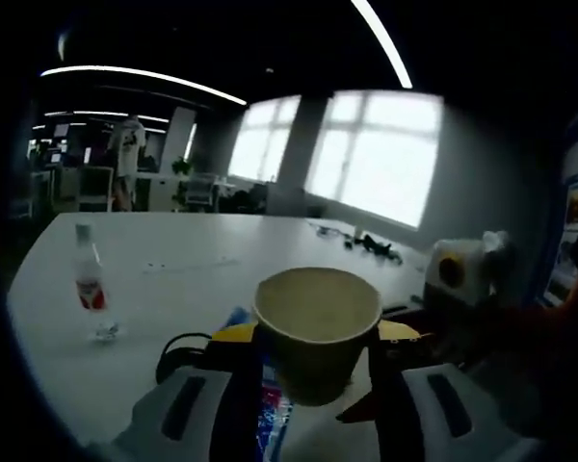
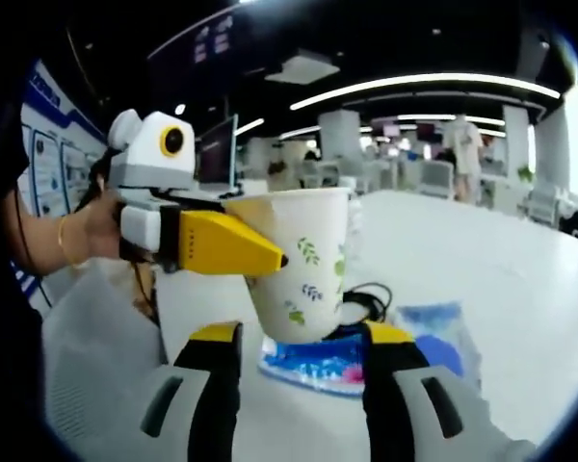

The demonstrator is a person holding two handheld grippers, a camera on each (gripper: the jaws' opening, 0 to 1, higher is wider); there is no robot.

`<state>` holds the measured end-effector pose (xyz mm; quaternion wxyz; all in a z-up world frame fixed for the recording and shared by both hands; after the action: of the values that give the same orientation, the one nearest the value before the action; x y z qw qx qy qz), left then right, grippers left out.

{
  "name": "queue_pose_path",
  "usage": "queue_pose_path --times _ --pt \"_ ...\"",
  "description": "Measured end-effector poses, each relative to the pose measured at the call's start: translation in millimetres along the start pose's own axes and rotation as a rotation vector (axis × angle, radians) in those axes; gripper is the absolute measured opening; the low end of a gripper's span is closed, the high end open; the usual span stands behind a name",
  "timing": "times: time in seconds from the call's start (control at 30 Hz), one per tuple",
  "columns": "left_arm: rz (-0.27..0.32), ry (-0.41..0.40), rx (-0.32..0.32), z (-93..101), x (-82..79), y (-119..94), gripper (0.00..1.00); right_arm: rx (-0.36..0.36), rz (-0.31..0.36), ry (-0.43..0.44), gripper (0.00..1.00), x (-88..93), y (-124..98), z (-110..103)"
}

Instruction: Arrange the tabletop items into an orderly group along one side of the table until the central work area is clear of visible clutter.

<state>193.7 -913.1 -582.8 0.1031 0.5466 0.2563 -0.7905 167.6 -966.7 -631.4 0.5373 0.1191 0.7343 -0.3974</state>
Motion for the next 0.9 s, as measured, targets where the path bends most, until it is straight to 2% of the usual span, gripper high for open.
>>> queue_pose_path --times 0.07,0.13,0.5,0.8,0.9 --pt "-0.004 0.008 -0.010 -2.7 -0.2 -0.4 0.42 0.009 -0.001 0.006 0.65 0.2 0.4 1.4" --pt "-0.002 0.007 -0.014 -4.8 -1.3 -0.8 0.42 0.013 -0.006 0.008 0.70 1.0 0.8 2.2" --pt "0.025 0.017 -0.035 -15.6 -11.7 -2.6 0.42 0.003 -0.024 0.033 0.87 3.7 0.1 0.2" --pt "0.045 0.037 -0.093 -38.1 -25.2 -0.1 0.42 0.007 -0.044 0.052 1.00 7.1 -4.6 2.4" --pt "0.038 0.054 -0.126 -46.5 -28.7 5.4 0.42 0.028 -0.055 0.054 1.00 8.8 -6.2 6.9"
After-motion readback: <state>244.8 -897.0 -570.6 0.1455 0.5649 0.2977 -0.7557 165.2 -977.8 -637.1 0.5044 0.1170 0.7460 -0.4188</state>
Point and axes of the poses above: the point that each gripper's makers call its tool centre point, and the gripper's own axes: y roughly forward along the fingers, z roughly to its right, x roughly out of its underside, the point moved 3 cm from there along -y, roughly backward along the fingers, and after that the axes turned 6 degrees about -z, right-handed, at the moved point
